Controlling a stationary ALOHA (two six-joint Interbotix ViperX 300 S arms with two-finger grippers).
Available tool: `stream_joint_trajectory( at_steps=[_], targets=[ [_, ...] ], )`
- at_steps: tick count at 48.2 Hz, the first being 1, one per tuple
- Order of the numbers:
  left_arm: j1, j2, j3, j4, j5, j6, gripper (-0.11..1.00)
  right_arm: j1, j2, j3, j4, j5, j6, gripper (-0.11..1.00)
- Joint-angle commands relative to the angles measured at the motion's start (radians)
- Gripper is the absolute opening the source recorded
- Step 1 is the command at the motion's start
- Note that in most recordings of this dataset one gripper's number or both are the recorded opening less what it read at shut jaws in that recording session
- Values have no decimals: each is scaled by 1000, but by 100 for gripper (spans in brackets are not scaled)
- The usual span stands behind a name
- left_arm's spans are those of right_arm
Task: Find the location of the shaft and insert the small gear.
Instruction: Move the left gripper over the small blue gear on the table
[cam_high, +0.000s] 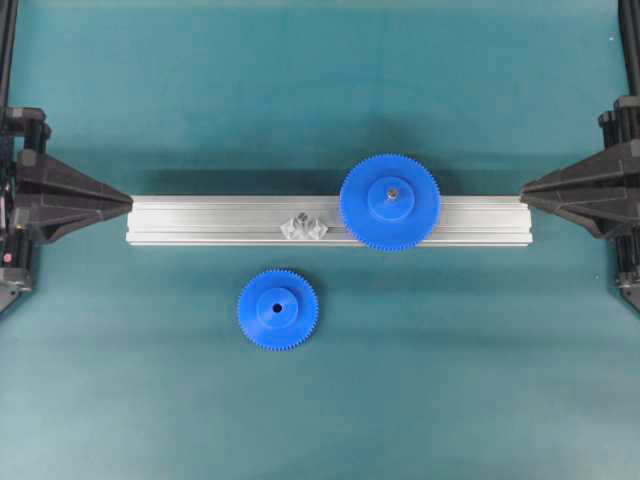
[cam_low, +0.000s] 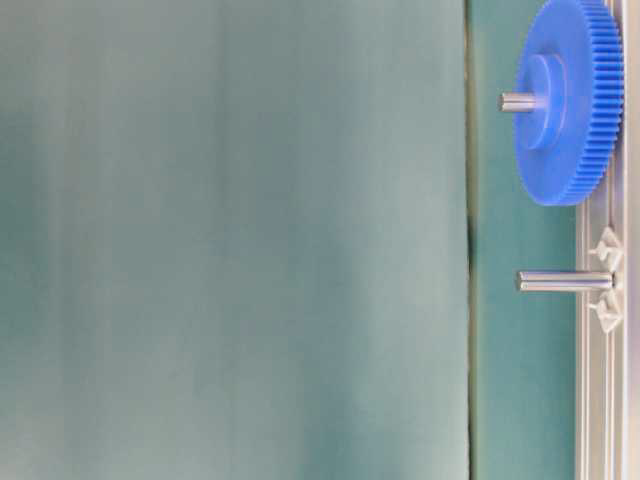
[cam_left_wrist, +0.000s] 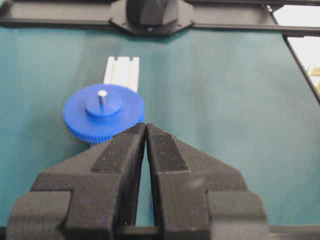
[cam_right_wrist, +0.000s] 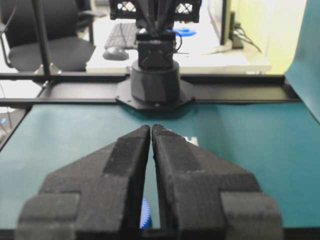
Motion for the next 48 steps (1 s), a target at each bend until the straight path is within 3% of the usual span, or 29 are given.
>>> stream_joint_trajectory(
  at_steps=[1, 3, 5, 8, 19, 31, 37, 48],
  targets=[
    [-18, 52, -66, 8, 49, -31, 11, -5, 14, -28, 3, -2, -2, 16],
    [-21, 78, -92, 9, 97, -43, 12, -11, 17, -38, 8, 20, 0, 18],
    [-25, 104, -118, 9, 143, -52, 15, -17, 18, -46, 9, 48, -2, 27],
    [-32, 137, -152, 9, 192, -60, 7, -25, 23, -66, 9, 97, -2, 36],
    [-64, 227, -196, 9, 221, -69, 2, -31, 61, -150, 9, 284, -9, 34],
    [-86, 394, -284, 9, 313, -66, 10, -34, 123, -186, 8, 387, -11, 35],
    [-95, 488, -334, 9, 348, -60, 24, -48, 121, -183, 8, 387, -11, 35],
    [-107, 647, -397, 9, 360, -64, 82, -51, 114, -172, 8, 396, -11, 35]
  ],
)
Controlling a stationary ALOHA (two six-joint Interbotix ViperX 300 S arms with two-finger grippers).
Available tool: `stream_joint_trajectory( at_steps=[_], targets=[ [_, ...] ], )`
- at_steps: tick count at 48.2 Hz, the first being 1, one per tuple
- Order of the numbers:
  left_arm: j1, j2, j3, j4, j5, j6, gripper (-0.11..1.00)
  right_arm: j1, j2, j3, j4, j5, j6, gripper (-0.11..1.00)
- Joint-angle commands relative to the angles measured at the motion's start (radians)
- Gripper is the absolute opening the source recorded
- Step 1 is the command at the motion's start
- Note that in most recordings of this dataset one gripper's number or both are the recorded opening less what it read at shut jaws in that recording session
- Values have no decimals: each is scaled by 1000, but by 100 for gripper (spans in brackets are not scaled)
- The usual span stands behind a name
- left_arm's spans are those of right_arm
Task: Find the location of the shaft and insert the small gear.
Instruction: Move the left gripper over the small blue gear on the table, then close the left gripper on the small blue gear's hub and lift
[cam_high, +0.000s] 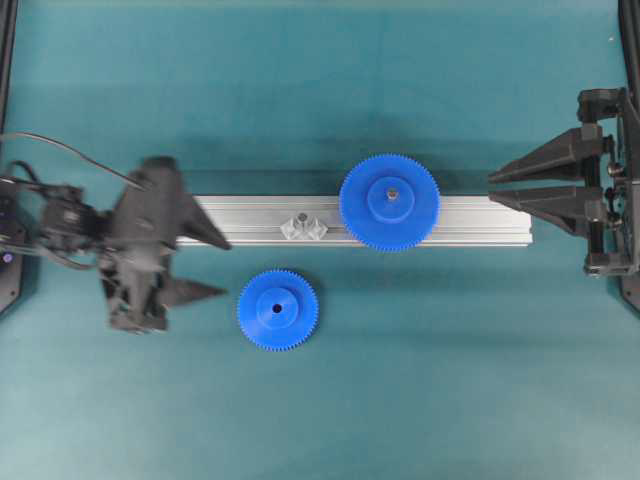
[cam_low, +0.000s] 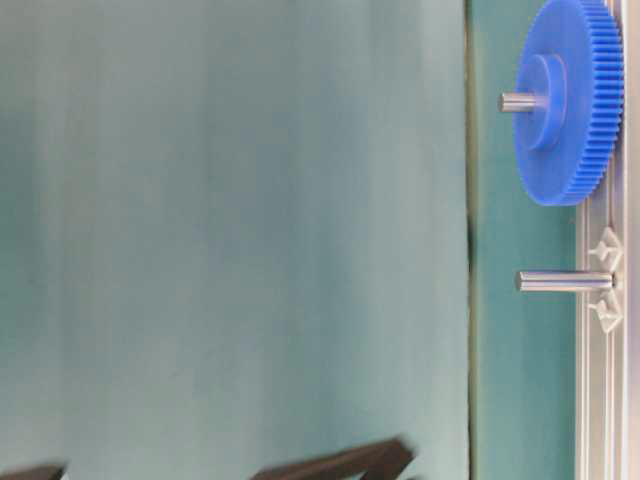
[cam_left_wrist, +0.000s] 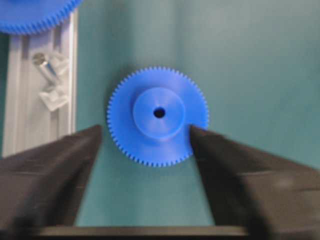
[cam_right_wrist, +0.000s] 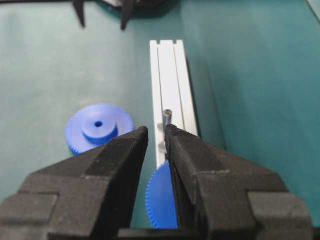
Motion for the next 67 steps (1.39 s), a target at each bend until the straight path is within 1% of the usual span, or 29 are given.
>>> stream_joint_trajectory(
  at_steps=[1, 3, 9, 16, 26, 30, 39, 43, 49, 67],
  targets=[
    [-9, 49, -43, 2, 3, -2, 86, -3, 0, -11, 0, -3, -9, 35],
    [-9, 77, -52, 2, 6, -2, 89, -3, 0, -6, 0, -3, -9, 35],
    [-9, 166, -89, 3, 32, 3, 88, -3, -2, 5, 2, -2, -8, 35],
    [-29, 267, -163, 2, 106, 5, 89, -6, -2, 12, 0, 5, -8, 35],
    [-60, 387, -265, 3, 204, 2, 89, -8, -5, 20, 0, 44, -8, 35],
    [-60, 430, -298, 2, 238, 3, 90, -8, -6, 23, 0, 51, -8, 35],
    [-54, 465, -333, 9, 293, 12, 91, -9, -28, 38, 0, 51, -6, 35],
    [-35, 463, -333, 9, 310, 12, 91, -9, -43, 46, 0, 52, -5, 35],
    [-18, 465, -344, 9, 310, 14, 91, -9, -75, 58, 0, 58, -2, 35],
    [-31, 503, -370, 9, 310, 2, 91, -9, -143, 98, 2, 66, 18, 35]
  ],
)
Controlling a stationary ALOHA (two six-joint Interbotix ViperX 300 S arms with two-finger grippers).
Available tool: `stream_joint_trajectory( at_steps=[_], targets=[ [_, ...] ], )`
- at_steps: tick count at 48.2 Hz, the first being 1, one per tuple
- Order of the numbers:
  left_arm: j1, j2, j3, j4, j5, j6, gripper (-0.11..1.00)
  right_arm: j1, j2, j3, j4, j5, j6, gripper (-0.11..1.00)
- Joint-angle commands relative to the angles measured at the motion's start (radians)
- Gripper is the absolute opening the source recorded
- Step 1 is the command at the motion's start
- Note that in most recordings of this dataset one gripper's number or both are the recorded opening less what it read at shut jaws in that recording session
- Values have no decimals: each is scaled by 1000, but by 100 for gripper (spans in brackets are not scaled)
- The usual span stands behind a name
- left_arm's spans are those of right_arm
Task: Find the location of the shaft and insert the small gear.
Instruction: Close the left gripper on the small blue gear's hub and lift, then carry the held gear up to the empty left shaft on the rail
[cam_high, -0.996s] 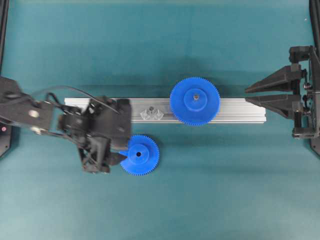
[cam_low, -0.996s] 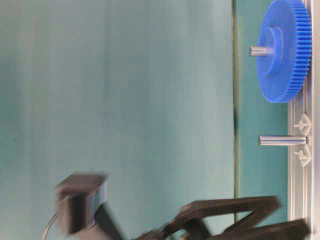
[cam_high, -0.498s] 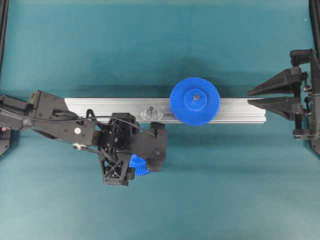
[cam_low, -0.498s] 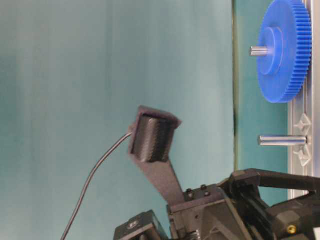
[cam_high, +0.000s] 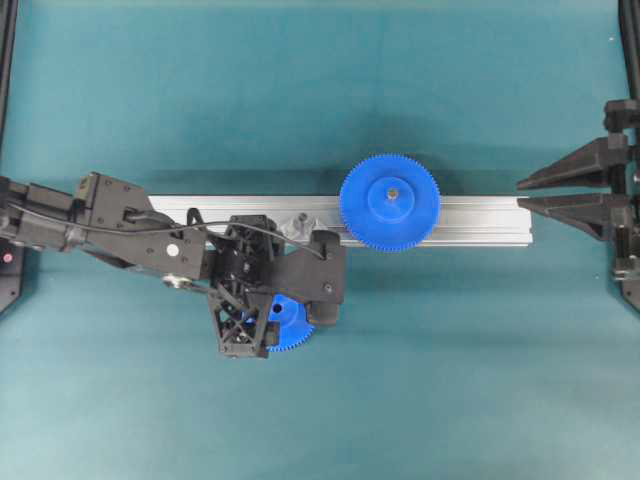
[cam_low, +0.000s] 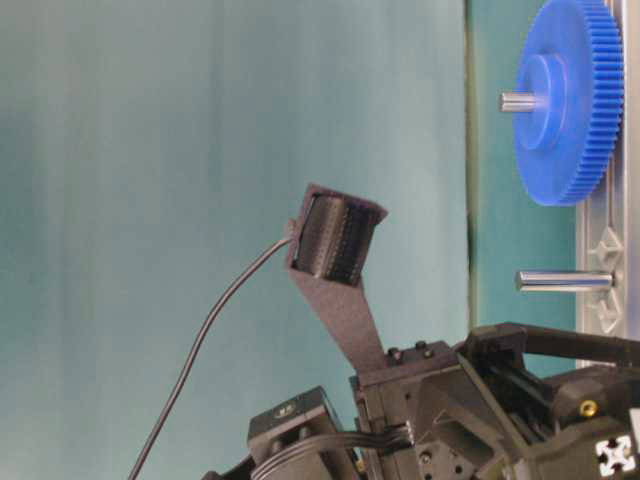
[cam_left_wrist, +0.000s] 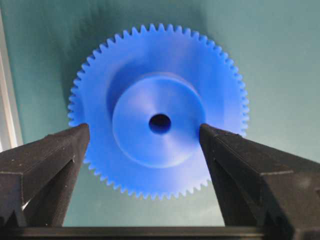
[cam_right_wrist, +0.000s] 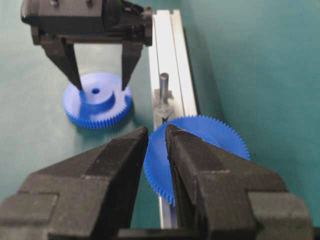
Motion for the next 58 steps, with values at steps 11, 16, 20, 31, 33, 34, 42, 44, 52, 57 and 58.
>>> stream_joint_trajectory(
  at_steps=[11, 16, 20, 31, 33, 34, 42, 44, 52, 57, 58],
  targets=[
    [-9, -5, -25, 5, -5, -2, 91, -2, -3, 3, 2, -5, 14, 35],
    [-14, 3, -25, 3, -3, -3, 91, -2, -3, 5, 2, -5, 14, 35],
    [-14, 12, -25, 5, -3, -5, 91, -3, -3, 6, 3, -5, 14, 35],
    [-14, 23, -20, 3, -2, -9, 91, -5, -3, 8, 2, -5, 14, 35],
    [-14, 23, -18, 5, -2, -11, 91, -6, -3, 8, 2, -5, 15, 35],
    [-14, 25, -18, 5, -2, -11, 91, -6, -3, 8, 2, -5, 14, 35],
    [-14, 25, -18, 5, 0, -9, 90, -9, -3, 8, 2, -5, 14, 35],
    [-14, 25, -20, 5, -2, -9, 89, -11, -3, 8, 2, -5, 14, 35],
    [-14, 21, -26, 5, -2, -6, 79, -14, -3, 8, 3, -5, 14, 35],
    [-14, 20, -21, 5, -2, -6, 67, -14, -3, 9, 2, -5, 14, 35],
    [-14, 20, -21, 5, -2, -6, 65, -14, -3, 11, 2, -5, 14, 35]
  ],
)
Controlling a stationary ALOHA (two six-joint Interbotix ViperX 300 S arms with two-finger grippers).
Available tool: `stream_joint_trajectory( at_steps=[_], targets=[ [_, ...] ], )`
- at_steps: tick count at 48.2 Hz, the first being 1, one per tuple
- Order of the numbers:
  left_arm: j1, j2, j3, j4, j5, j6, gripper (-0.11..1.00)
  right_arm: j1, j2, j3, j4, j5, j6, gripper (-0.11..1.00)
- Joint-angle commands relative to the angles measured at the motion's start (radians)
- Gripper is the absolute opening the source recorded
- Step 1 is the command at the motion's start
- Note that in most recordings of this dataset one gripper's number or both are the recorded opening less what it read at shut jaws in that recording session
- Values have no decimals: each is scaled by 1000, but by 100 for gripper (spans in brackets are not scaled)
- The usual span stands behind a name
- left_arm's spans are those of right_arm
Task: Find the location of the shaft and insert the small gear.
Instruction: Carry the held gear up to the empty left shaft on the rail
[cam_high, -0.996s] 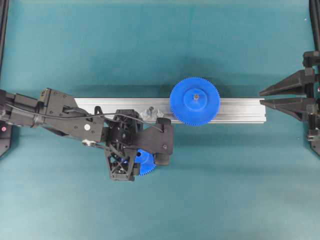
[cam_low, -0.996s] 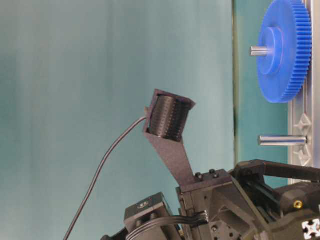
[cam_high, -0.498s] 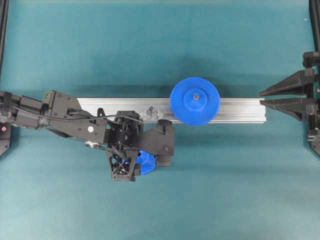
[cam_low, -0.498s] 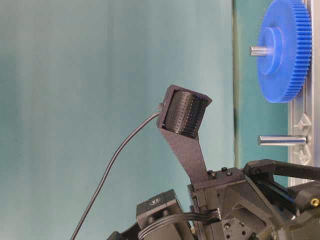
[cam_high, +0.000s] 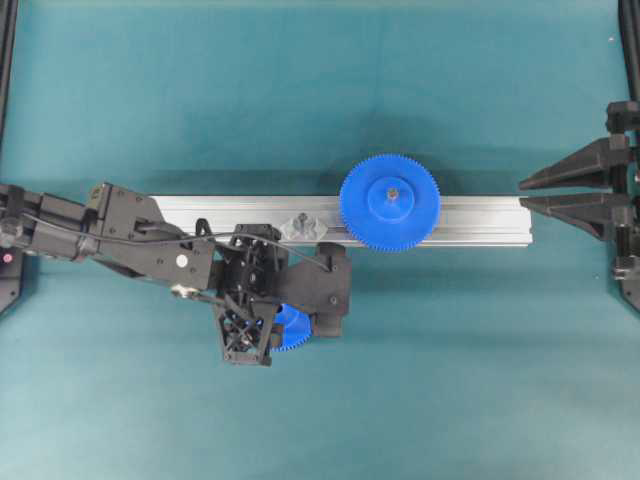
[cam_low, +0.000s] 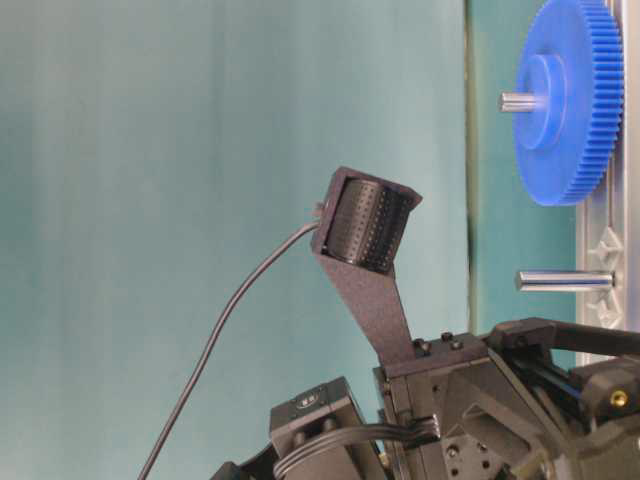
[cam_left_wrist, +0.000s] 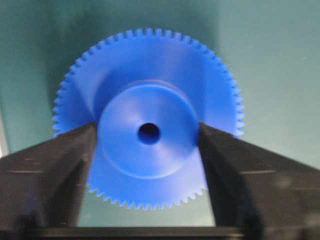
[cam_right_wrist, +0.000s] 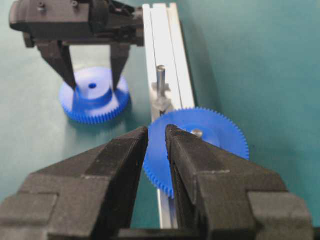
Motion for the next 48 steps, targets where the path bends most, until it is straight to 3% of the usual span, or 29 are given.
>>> stream_joint_trajectory(
  at_steps=[1, 31, 48],
  targets=[
    [3, -12, -8, 2, -3, 0, 64, -3, 5, -6, 2, -5, 6, 35],
    [21, -170, -32, 3, 2, 21, 64, -3, 5, -5, 3, -6, 6, 35],
    [121, -218, -43, 3, 21, 178, 64, -3, 5, -6, 2, -9, 6, 35]
  ],
)
